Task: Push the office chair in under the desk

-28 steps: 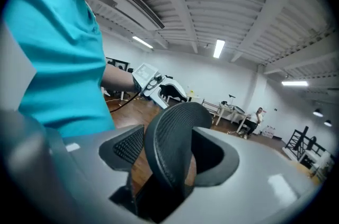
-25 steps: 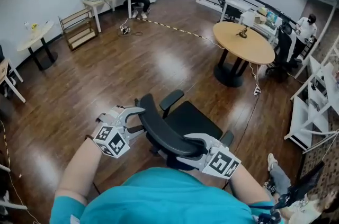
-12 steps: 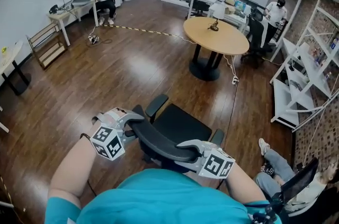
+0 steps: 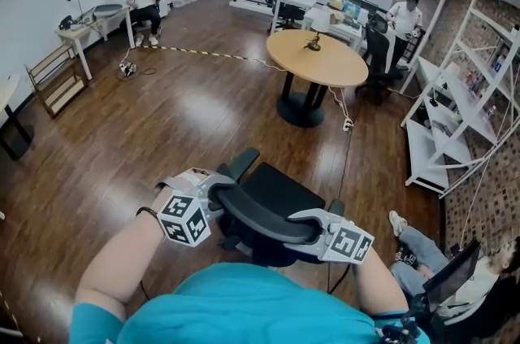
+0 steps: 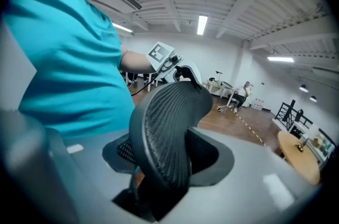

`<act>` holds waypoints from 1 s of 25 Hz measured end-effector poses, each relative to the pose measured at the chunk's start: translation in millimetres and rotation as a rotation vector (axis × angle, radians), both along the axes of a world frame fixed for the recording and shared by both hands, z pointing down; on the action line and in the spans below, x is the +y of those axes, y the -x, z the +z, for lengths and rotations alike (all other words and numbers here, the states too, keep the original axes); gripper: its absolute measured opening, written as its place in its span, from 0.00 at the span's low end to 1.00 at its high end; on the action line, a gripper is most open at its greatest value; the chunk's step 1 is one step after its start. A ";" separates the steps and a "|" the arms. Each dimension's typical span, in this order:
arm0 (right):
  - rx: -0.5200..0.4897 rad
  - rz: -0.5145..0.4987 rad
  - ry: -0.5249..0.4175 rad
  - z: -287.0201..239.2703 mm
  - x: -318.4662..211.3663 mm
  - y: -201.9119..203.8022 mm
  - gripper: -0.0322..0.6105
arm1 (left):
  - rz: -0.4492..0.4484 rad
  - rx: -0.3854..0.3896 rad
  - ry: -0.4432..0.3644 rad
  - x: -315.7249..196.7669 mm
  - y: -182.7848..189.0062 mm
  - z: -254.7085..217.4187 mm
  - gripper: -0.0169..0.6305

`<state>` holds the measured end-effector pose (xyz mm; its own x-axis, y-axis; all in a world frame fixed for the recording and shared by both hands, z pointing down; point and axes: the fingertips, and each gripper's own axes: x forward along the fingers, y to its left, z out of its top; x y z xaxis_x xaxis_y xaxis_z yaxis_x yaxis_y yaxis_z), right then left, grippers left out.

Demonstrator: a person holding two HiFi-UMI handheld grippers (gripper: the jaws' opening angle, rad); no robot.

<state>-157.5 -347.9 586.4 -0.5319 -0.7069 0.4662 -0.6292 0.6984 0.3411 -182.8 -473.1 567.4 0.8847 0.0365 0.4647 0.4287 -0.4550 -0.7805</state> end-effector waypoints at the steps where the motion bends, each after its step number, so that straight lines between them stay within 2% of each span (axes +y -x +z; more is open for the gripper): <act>1: -0.022 0.014 0.006 -1.0 -0.3 -6.7 0.41 | -0.003 -0.011 0.003 0.3 -6.6 0.1 0.34; 3: -0.110 0.047 0.018 -6.5 -2.3 -16.2 0.42 | -0.004 -0.040 0.009 0.3 -19.2 0.2 0.33; 4: -0.116 0.049 0.022 -6.6 -4.0 -23.0 0.43 | -0.004 -0.054 0.014 -0.8 -24.8 0.3 0.33; 6: -0.048 0.026 0.022 0.1 -8.6 -43.0 0.43 | -0.008 -0.073 0.024 -5.1 -36.3 1.3 0.33; 8: -0.023 0.008 0.021 5.7 -14.6 -62.7 0.43 | -0.014 -0.075 0.032 -10.1 -51.1 4.5 0.32; 15: -0.006 -0.046 0.029 13.7 -28.7 -146.9 0.44 | -0.061 -0.073 0.041 -20.3 -126.3 12.0 0.32; 20: -0.006 -0.081 0.031 10.8 -15.2 -234.8 0.44 | -0.117 -0.085 0.055 -4.5 -206.9 9.9 0.32; 25: 0.002 -0.062 -0.006 -1.0 -34.3 -268.4 0.46 | -0.148 -0.104 0.075 -22.2 -239.0 3.8 0.33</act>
<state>111.0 -382.3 585.4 -0.5741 -0.6751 0.4632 -0.5838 0.7342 0.3466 56.2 -495.3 571.2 0.8301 -0.0525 0.5551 0.4295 -0.5748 -0.6966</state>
